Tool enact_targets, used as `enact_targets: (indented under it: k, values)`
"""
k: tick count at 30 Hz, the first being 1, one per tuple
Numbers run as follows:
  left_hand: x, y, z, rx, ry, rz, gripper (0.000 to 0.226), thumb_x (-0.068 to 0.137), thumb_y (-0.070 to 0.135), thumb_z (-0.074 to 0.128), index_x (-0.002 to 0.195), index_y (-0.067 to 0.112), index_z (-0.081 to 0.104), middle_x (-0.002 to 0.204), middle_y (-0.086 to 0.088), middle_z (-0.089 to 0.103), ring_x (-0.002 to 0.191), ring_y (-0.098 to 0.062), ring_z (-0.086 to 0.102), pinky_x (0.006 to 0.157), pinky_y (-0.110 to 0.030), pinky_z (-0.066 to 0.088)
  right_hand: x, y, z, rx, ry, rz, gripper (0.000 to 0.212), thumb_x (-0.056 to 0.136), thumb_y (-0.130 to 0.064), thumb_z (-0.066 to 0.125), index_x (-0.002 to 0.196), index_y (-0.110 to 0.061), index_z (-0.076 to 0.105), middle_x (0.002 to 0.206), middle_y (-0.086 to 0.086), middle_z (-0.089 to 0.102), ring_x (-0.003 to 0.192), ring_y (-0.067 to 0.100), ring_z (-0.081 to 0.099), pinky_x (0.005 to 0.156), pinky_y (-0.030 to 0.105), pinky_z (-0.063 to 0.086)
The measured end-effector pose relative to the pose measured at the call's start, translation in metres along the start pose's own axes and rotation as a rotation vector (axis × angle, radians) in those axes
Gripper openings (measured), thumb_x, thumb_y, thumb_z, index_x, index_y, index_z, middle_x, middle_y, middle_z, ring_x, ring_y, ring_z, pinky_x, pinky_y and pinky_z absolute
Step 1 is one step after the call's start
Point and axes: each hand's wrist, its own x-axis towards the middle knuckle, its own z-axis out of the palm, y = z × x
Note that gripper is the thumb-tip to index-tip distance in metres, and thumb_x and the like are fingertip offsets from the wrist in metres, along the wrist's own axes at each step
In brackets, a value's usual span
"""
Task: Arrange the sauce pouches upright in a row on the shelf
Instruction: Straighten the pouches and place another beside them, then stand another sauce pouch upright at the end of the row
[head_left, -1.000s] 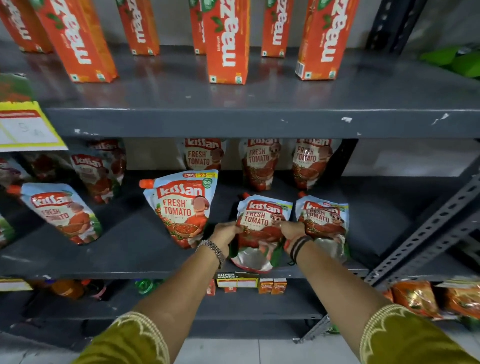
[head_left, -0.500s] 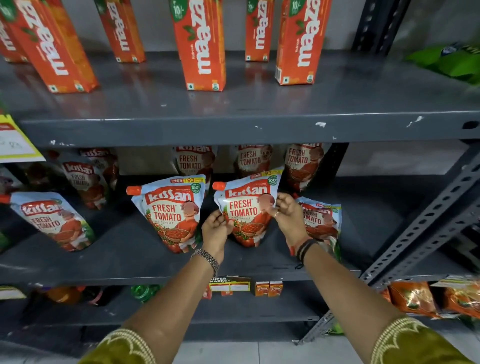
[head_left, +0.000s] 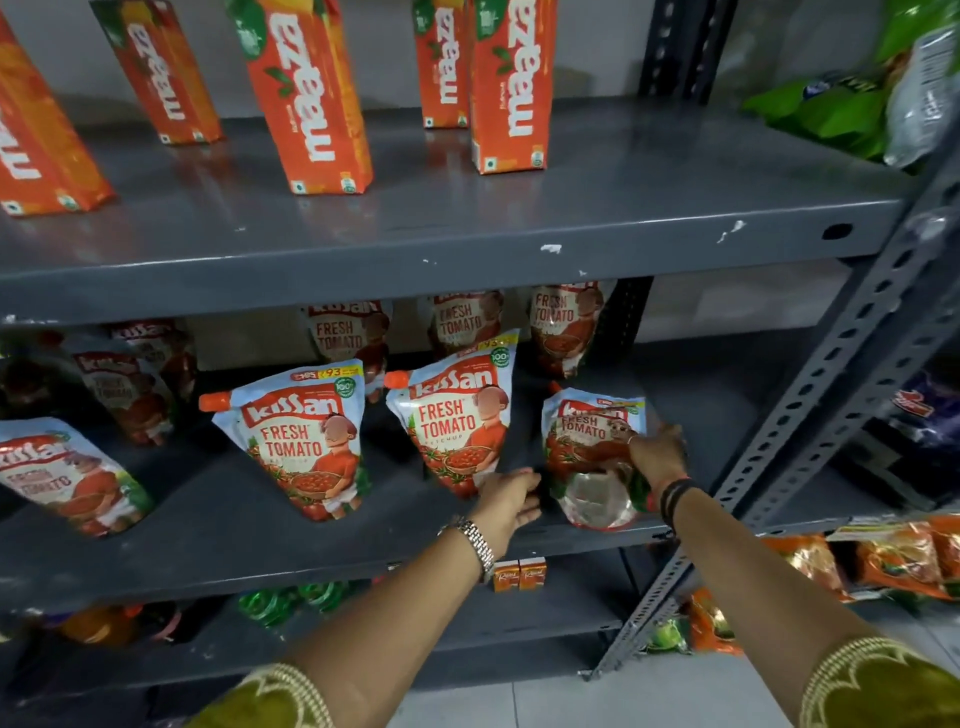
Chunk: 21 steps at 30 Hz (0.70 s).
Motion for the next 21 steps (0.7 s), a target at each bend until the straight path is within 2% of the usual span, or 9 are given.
enact_targets:
  k: [5,8,10,11,12,14,17,19,21]
  values:
    - [0.036,0.009,0.035,0.139,0.055,0.057,0.047,0.078,0.026,0.062,0.118,0.001,0.061,0.12,-0.016,0.066,0.108,-0.03,0.063,0.099,-0.041,0.049,-0.042,-0.022,-0.017,0.135,-0.113,0.13,0.025,0.075,-0.011,0.064,0.096,0.002,0.068,0.102,0.017,0.07,0.082,0.029,0.064,0.076,0.04,0.054]
    - [0.042,0.013,0.043,0.175,0.081,0.085,0.041,0.081,0.018,0.063,0.115,-0.005,0.062,0.115,-0.021,0.067,0.106,-0.031,0.064,0.096,-0.037,0.05,-0.054,-0.032,-0.021,0.291,-0.207,0.21,0.018,0.076,0.002,0.063,0.093,0.007,0.066,0.097,0.025,0.068,0.064,0.026,0.061,0.057,0.033,0.055]
    - [0.042,0.014,0.04,0.106,0.059,0.077,0.038,0.08,0.007,0.065,0.115,-0.009,0.061,0.117,-0.024,0.065,0.102,-0.031,0.064,0.093,-0.038,0.05,-0.065,-0.046,-0.027,0.315,-0.18,0.217,0.011,0.078,0.012,0.056,0.074,0.003,0.061,0.083,0.023,0.065,0.051,0.022,0.06,0.037,0.023,0.05]
    - [0.042,0.014,0.039,0.059,0.034,0.075,0.037,0.08,0.001,0.063,0.115,-0.009,0.06,0.117,-0.023,0.064,0.097,-0.029,0.063,0.089,-0.038,0.051,-0.067,-0.049,-0.03,0.297,-0.156,0.207,0.021,0.078,0.015,0.053,0.066,-0.003,0.053,0.077,0.02,0.062,0.047,0.022,0.059,0.032,0.02,0.047]
    - [0.038,0.015,0.038,0.025,0.006,0.079,0.037,0.081,-0.003,0.061,0.118,-0.008,0.059,0.116,-0.021,0.063,0.092,-0.027,0.062,0.083,-0.036,0.052,-0.071,-0.056,-0.032,0.322,-0.125,0.164,0.026,0.078,0.016,0.052,0.064,-0.006,0.047,0.077,0.017,0.061,0.051,0.023,0.06,0.035,0.022,0.048]
    - [0.033,0.017,0.04,-0.012,-0.045,0.116,0.039,0.084,-0.007,0.055,0.122,-0.003,0.056,0.113,-0.016,0.062,0.091,-0.023,0.061,0.076,-0.03,0.051,-0.074,-0.064,-0.035,0.319,-0.117,0.046,0.019,0.073,0.016,0.056,0.074,-0.002,0.056,0.085,0.016,0.062,0.064,0.025,0.066,0.045,0.026,0.053]
    - [0.027,0.022,0.045,-0.079,-0.05,0.227,0.046,0.083,-0.007,0.058,0.128,0.003,0.052,0.125,-0.013,0.061,0.112,-0.023,0.057,0.094,-0.033,0.047,-0.073,-0.075,-0.038,0.309,-0.146,-0.1,0.03,0.078,0.01,0.055,0.103,-0.004,0.063,0.099,0.008,0.067,0.068,0.016,0.068,0.042,0.019,0.053]
    - [0.026,0.029,0.048,-0.118,-0.013,0.302,0.053,0.079,-0.01,0.061,0.13,0.003,0.05,0.127,-0.014,0.06,0.117,-0.024,0.056,0.098,-0.035,0.046,-0.072,-0.084,-0.044,0.34,-0.081,-0.229,0.03,0.078,0.009,0.057,0.105,-0.005,0.062,0.106,0.006,0.067,0.09,0.017,0.066,0.054,0.013,0.054]
    - [0.028,0.034,0.049,-0.144,0.033,0.345,0.053,0.077,-0.015,0.062,0.127,0.0,0.052,0.122,-0.016,0.061,0.11,-0.022,0.058,0.084,-0.026,0.054,-0.075,-0.092,-0.049,0.374,-0.058,-0.296,0.027,0.078,0.012,0.057,0.098,-0.005,0.061,0.102,0.007,0.065,0.092,0.017,0.062,0.059,0.006,0.052]
